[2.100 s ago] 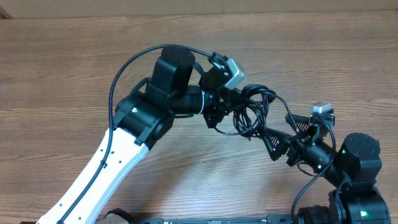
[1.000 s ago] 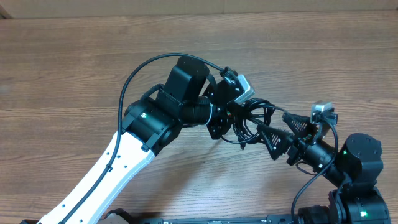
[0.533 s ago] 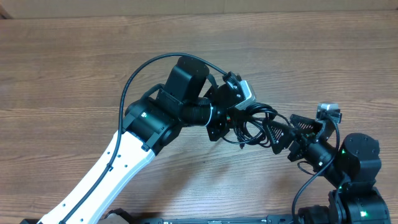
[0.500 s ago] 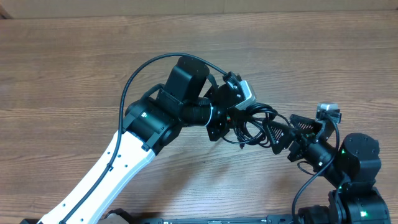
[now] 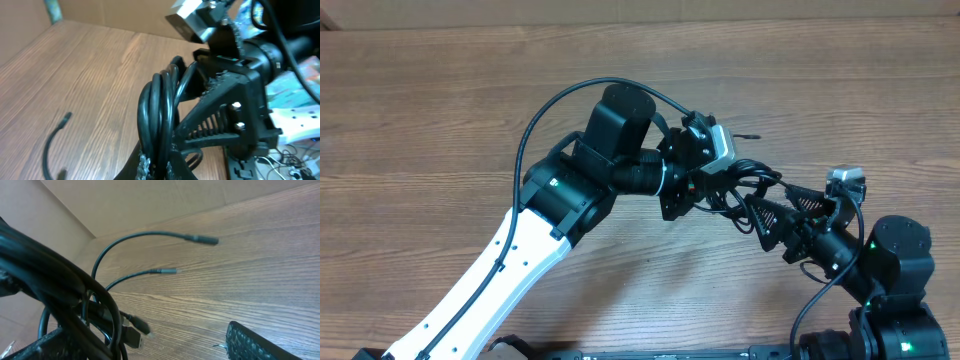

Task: Untangle cables

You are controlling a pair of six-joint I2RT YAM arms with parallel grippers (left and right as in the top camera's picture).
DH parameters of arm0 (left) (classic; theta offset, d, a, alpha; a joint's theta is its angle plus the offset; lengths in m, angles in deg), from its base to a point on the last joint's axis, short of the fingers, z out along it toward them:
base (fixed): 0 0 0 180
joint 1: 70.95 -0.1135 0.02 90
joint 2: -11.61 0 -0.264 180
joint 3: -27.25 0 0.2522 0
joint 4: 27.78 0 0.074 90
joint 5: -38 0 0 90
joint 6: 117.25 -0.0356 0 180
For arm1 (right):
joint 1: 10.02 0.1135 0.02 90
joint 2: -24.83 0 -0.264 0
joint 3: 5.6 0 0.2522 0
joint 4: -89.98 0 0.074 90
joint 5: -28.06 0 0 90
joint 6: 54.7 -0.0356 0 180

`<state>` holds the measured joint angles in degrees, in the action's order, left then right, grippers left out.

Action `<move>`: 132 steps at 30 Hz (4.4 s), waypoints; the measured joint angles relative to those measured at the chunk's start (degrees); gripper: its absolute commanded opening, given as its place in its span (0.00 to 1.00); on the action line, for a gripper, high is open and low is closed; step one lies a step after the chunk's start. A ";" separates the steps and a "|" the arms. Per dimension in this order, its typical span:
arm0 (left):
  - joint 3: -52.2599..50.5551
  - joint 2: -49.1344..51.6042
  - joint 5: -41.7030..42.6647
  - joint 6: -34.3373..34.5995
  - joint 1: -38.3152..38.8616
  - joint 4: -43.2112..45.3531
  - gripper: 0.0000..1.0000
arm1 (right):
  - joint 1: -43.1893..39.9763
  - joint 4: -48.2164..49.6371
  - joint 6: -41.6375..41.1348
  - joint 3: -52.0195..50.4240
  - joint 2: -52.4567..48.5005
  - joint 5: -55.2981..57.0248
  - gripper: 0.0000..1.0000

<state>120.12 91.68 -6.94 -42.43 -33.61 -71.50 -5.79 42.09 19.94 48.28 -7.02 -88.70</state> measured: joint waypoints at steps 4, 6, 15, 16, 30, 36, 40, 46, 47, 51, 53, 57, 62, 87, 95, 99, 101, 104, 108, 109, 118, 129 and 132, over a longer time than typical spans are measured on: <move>0.00 0.04 3.45 -0.09 -0.46 0.02 0.04 | 0.00 -0.02 0.02 0.04 0.17 0.02 0.93; 0.00 0.15 5.68 -0.50 -0.59 0.09 0.04 | 0.04 -0.09 -1.29 0.04 0.22 0.90 0.95; 0.00 0.74 12.92 -1.86 -0.70 0.09 0.04 | 0.79 -3.56 -9.27 0.57 0.48 7.82 1.00; 0.00 0.74 13.18 -1.88 -0.68 -0.07 0.04 | 0.92 -4.20 -10.32 0.70 0.48 8.59 1.00; 0.00 1.70 14.99 -1.97 -0.72 -0.22 0.04 | 1.51 -7.15 -16.72 1.25 0.76 14.10 1.00; 0.00 1.51 19.78 -1.97 -2.40 -0.20 0.04 | 1.14 -11.85 -20.15 1.55 0.66 22.34 1.00; 0.00 0.85 24.98 -1.97 -4.24 -0.17 0.04 | 0.26 -13.38 -22.16 0.90 -0.28 29.35 1.00; 0.00 0.72 30.10 -1.95 -7.02 -0.22 0.04 | 0.26 -13.20 -23.45 0.90 -0.39 33.83 1.00; 0.00 0.72 30.53 -1.97 -7.13 -0.22 0.04 | 0.26 -13.20 -23.63 0.90 -0.39 34.29 1.00; 0.00 0.72 31.56 -1.97 -7.19 -0.22 0.04 | 0.26 -13.07 -23.67 0.90 -0.39 34.91 1.00; 0.00 0.72 31.71 -1.97 -7.19 -0.20 0.04 | 0.26 -12.98 -23.58 0.90 -0.39 34.91 1.00; 0.00 0.72 31.87 -1.97 -7.23 -0.09 0.04 | 0.26 -9.51 -19.41 0.87 -0.39 31.32 1.00; 0.00 0.72 30.95 -1.97 -7.23 0.07 0.04 | 0.26 -6.38 -8.50 0.87 -0.39 20.85 1.00; 0.00 0.61 29.94 8.22 -8.26 24.46 0.04 | 0.26 -3.39 13.18 0.87 -0.39 -11.02 1.00; 0.00 0.61 29.03 17.94 -8.96 36.61 0.04 | 0.26 3.76 10.99 0.87 -0.39 -18.45 1.00; 0.00 0.61 28.85 22.60 -8.94 40.83 0.04 | 0.26 7.06 9.01 0.87 -0.39 -22.29 1.00; 0.00 0.61 28.89 24.39 -8.83 42.77 0.04 | 0.26 7.80 8.13 0.87 -0.39 -23.65 1.00; 0.00 0.61 29.64 26.77 -8.55 45.68 0.04 | 0.26 7.93 7.13 0.87 -0.39 -24.57 1.00; 0.00 0.61 30.64 30.05 -8.20 48.28 0.04 | 0.26 8.00 6.25 0.87 -0.39 -25.14 1.00; 0.00 0.61 30.73 30.67 -8.17 48.61 0.04 | 0.26 7.93 6.14 0.87 -0.39 -25.20 1.00; 0.00 0.61 29.51 34.16 -4.90 49.99 0.04 | 0.26 4.85 5.11 0.87 -2.69 -27.08 0.96; 0.00 0.61 25.35 34.36 -2.82 49.90 0.04 | 0.28 5.09 4.81 0.81 -9.01 -32.94 0.04; 0.00 0.61 25.07 34.38 -2.82 49.62 0.07 | 0.28 5.18 4.70 0.79 -9.97 -33.44 0.04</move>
<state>120.12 92.29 18.13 -8.05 -36.43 -21.88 -5.50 47.27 24.64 49.07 -16.99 -122.15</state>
